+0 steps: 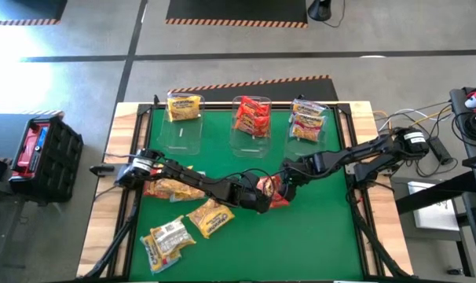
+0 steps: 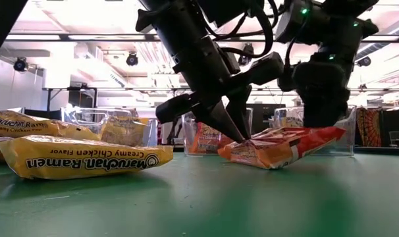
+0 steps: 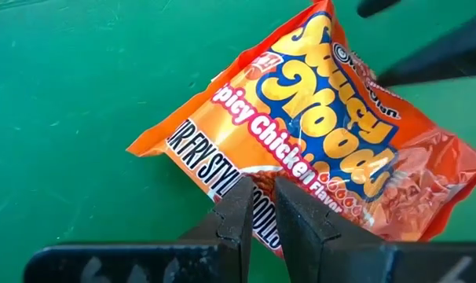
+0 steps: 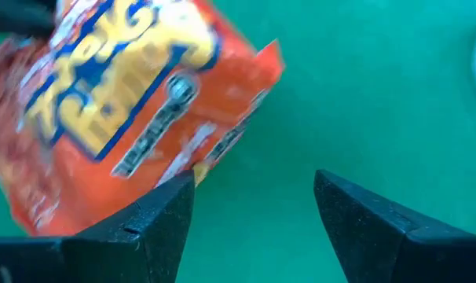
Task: Sort Maruchan noodles
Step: Put the orange noodle pack into the middle transparent bin
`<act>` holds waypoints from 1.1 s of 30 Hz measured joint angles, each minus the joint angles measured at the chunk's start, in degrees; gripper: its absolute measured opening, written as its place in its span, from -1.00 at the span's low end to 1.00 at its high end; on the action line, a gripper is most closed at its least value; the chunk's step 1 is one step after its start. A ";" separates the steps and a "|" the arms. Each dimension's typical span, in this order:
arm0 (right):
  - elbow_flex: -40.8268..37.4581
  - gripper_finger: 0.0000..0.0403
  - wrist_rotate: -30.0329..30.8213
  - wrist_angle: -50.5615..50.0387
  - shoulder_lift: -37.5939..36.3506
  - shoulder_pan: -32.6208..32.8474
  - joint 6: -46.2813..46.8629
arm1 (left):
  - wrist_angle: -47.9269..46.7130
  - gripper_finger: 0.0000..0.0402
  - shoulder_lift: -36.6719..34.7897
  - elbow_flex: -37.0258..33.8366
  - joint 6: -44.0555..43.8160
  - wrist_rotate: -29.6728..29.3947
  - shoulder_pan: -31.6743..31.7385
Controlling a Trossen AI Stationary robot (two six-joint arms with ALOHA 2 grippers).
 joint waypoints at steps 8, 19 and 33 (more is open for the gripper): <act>-0.61 0.22 -0.10 -6.47 0.00 3.11 -0.91 | -3.74 -0.81 0.26 -0.27 -0.47 1.15 -0.26; -0.98 0.22 -2.45 -1.21 -0.55 -0.67 0.08 | -4.42 -0.81 0.55 -1.27 -0.39 1.34 0.55; -2.30 0.22 -23.00 19.29 -1.34 -9.35 3.26 | -4.60 -0.81 0.34 -2.45 1.11 1.05 2.11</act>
